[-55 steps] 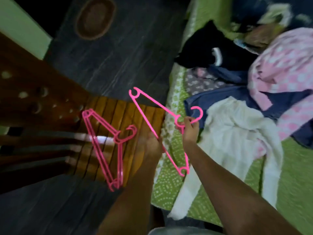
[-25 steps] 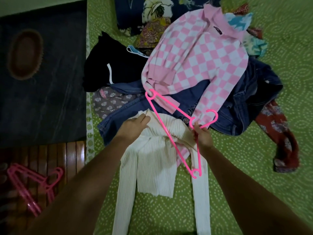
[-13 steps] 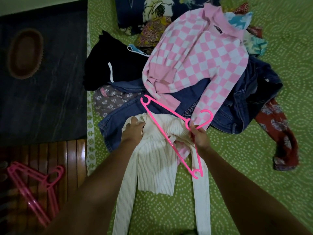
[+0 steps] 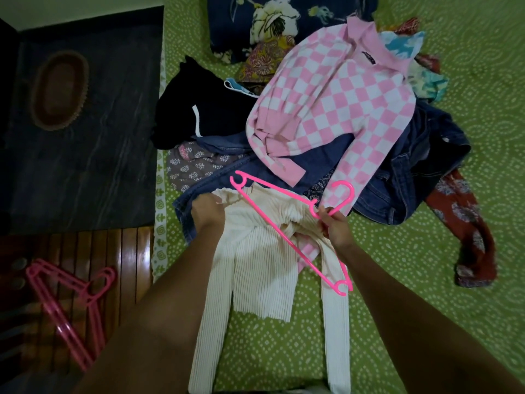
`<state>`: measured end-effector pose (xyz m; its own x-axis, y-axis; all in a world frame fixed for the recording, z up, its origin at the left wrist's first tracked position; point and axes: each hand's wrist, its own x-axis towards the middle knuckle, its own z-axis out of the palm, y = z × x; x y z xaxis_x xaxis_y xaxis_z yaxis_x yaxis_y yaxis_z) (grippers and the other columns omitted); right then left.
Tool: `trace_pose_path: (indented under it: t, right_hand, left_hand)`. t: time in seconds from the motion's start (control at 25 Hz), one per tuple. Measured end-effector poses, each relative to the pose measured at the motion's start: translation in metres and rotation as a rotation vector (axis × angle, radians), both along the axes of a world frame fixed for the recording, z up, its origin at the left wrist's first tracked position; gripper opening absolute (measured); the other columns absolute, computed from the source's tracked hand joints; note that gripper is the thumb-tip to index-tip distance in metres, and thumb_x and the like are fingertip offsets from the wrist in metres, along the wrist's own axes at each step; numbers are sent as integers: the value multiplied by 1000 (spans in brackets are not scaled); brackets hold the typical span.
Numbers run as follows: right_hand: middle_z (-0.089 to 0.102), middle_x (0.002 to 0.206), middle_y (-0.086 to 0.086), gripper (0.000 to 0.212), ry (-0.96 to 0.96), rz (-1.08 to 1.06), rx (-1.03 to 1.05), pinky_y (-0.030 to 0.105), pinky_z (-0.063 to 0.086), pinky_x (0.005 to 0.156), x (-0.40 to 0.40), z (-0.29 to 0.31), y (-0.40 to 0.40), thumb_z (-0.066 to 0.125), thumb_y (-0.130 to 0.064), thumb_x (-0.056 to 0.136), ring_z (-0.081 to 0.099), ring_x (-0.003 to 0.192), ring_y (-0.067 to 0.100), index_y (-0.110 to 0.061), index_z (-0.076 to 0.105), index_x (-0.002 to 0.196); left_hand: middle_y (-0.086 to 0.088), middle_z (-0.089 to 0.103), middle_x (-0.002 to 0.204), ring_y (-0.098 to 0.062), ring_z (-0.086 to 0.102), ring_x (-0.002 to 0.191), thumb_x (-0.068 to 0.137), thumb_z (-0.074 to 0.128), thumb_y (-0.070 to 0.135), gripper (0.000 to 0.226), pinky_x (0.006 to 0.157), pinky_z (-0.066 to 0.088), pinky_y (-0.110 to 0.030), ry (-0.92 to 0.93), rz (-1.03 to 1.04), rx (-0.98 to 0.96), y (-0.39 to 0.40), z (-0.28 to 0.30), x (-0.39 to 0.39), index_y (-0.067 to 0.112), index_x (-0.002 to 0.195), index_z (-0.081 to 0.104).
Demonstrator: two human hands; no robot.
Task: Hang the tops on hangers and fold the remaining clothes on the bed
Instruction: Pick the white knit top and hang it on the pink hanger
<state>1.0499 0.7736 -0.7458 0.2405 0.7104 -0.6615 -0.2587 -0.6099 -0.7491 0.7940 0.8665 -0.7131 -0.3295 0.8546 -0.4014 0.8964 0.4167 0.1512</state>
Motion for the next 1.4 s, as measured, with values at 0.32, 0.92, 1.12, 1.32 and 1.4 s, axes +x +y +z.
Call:
trace_pose_path:
  t: [0.32,0.92,1.12,1.32,1.4]
  right_hand:
    - [38,54,-4,31,-123,259,44,26,30,53,9,29,6,52,-15,98,35,50,10,-13,44,67]
    - [46,67,-2,31,-651,834,237,34,34,60,-24,213,8,43,-43,99,49,68,21,-28,41,72]
    - [62,87,2,29,-760,857,244,36,41,69,-63,261,-16,41,-45,99,58,85,27,-23,59,93]
    - [51,48,-12,28,-357,490,422,27,34,57,-39,336,-25,53,-25,98,42,47,5,-14,56,72]
    - [52,44,-14,25,-271,412,483,21,30,51,-31,363,-25,49,-12,99,36,41,0,-5,54,76]
  left_hand:
    - [-8,34,147,-30,55,113,89,59,2,61,71,55,-32,-228,-161,-469,-2,33,-7,14,145,37]
    - [-18,39,142,-14,53,87,77,67,0,23,54,54,-25,-437,-246,-266,-59,244,53,7,98,59]
    - [7,37,134,-25,59,97,77,59,-4,36,59,59,-38,-696,-447,-193,-104,302,70,1,112,56]
    - [15,44,133,-18,52,121,82,71,36,43,89,47,-25,-389,-564,205,-103,340,-6,20,121,61]
    - [8,45,131,-23,47,122,72,73,53,67,95,42,-42,-35,-599,200,-105,340,-40,27,127,47]
